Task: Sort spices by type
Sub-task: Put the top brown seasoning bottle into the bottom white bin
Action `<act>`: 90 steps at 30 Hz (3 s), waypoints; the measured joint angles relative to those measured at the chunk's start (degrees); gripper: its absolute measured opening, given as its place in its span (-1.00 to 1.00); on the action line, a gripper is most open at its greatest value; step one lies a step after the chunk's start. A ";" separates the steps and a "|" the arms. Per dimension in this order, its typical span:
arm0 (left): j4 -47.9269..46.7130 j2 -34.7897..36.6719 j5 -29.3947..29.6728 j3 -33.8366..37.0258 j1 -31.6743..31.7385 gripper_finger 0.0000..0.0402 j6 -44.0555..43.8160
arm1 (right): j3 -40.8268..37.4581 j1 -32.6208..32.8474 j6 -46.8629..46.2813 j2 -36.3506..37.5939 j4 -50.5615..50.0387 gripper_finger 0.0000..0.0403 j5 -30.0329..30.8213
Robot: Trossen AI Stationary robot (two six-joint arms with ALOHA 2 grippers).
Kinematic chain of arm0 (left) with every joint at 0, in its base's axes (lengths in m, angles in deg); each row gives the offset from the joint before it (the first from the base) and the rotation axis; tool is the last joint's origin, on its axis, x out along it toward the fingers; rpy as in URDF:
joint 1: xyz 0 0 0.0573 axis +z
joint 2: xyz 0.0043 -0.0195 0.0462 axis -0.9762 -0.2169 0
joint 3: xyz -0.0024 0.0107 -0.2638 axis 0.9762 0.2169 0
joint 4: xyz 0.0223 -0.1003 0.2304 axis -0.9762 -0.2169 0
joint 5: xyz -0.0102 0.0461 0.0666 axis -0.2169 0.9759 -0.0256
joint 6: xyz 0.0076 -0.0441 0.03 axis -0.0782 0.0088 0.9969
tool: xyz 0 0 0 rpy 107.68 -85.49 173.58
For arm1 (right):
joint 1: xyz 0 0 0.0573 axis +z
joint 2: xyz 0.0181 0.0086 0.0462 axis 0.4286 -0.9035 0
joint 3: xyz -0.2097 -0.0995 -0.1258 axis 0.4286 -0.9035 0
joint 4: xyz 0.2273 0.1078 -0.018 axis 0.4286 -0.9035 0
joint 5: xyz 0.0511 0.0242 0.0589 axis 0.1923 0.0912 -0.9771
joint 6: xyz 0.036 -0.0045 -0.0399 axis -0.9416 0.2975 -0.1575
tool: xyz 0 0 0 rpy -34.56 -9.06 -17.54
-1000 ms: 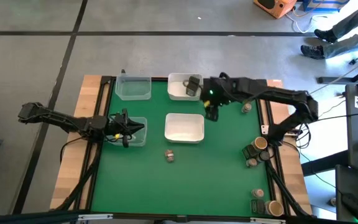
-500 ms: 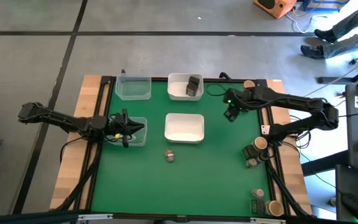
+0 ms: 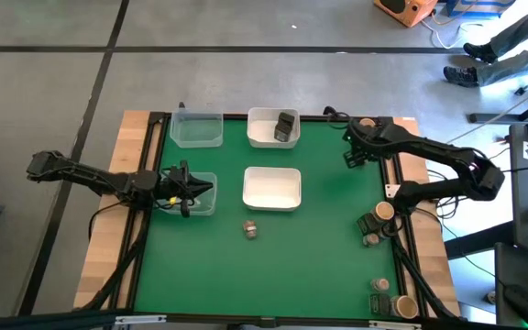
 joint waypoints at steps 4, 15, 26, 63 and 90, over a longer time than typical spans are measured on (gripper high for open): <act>-0.03 0.00 0.00 0.00 0.00 -0.92 0.22 | -2.51 -1.95 0.29 0.02 3.70 0.25 -0.47; -0.08 0.00 -0.01 0.00 0.00 -0.92 0.41 | -7.72 -3.52 1.80 0.00 12.97 0.25 -1.11; -0.08 0.00 -0.02 0.00 -0.02 -0.92 0.40 | -11.23 -3.50 3.11 0.00 17.52 0.23 -1.09; -0.04 0.02 -0.02 -0.02 -0.02 -0.92 0.16 | 2.11 9.26 11.91 -0.07 27.47 -0.09 -19.78; 0.15 0.00 -0.02 0.00 0.00 -0.92 0.10 | 13.87 32.45 22.68 -14.08 44.84 -0.07 -20.57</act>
